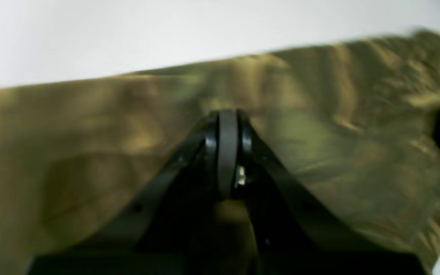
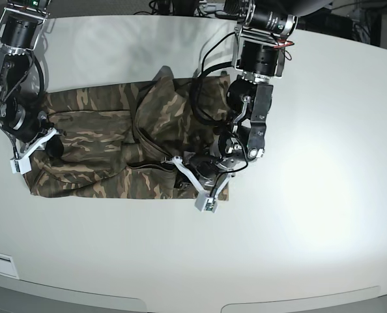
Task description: Fold the T-shirt properly
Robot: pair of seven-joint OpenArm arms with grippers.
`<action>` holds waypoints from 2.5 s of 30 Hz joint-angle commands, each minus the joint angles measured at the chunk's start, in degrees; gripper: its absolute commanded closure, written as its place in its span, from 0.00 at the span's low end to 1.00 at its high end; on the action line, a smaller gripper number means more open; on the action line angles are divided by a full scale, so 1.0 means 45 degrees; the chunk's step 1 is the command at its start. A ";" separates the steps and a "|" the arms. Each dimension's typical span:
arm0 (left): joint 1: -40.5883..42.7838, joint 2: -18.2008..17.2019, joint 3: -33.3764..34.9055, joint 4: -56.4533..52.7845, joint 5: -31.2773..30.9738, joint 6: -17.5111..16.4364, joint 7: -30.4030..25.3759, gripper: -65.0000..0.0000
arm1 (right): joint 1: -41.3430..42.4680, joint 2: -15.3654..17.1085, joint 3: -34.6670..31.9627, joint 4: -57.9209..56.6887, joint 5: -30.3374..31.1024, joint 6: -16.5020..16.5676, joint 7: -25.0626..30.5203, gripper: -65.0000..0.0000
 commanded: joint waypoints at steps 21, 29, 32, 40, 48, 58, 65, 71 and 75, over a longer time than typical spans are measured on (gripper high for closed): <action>-0.1967 0.0118 0.1302 0.1049 -0.3128 -0.5542 0.2506 1.00 | -0.0044 0.0073 -0.0092 -0.0039 -0.0442 0.0321 -0.0918 1.00; -0.2040 -0.1370 0.1229 0.4022 -0.6941 -0.5649 0.8034 1.00 | -0.0034 0.0083 -0.0092 -0.0039 -0.0447 0.0321 -0.0918 1.00; -0.1972 -0.2084 0.1229 0.4148 -0.8024 -0.5749 0.8816 1.00 | -0.0039 0.0078 -0.0092 -0.0039 -0.0447 0.0325 -0.0913 1.00; -0.0913 -0.3152 0.1229 0.4119 -0.8257 -0.5749 0.8189 1.00 | -0.0034 0.0078 -0.0092 -0.0039 -0.0442 0.0325 -0.0918 1.00; 0.0933 -0.3118 0.1268 0.4017 -0.3755 -0.4711 0.3439 1.00 | 0.0039 0.0078 -0.0092 -0.0039 -0.0398 0.0330 -0.0860 1.00; 0.1821 -0.3157 0.1263 0.2992 -0.1103 -0.3789 0.2322 1.00 | 0.0583 0.0185 -0.0092 -0.0034 0.0267 0.0335 -0.0947 1.00; 0.1826 -0.3755 0.1263 0.2001 -0.0874 -0.3793 0.2132 1.00 | 0.1948 0.0418 -0.0092 -0.0019 0.0257 0.0554 -0.1394 1.00; 0.1826 -0.4809 0.1263 0.2001 -0.0884 -0.3793 0.2016 1.00 | 0.2618 0.1695 -0.0092 -0.0019 -0.0325 0.0107 -0.1481 0.55; 0.1821 -0.5459 0.1263 0.2001 -0.0889 -0.3793 0.1758 1.00 | 0.2681 0.2686 -0.0092 -0.0024 -0.1117 -0.0903 -0.1496 0.41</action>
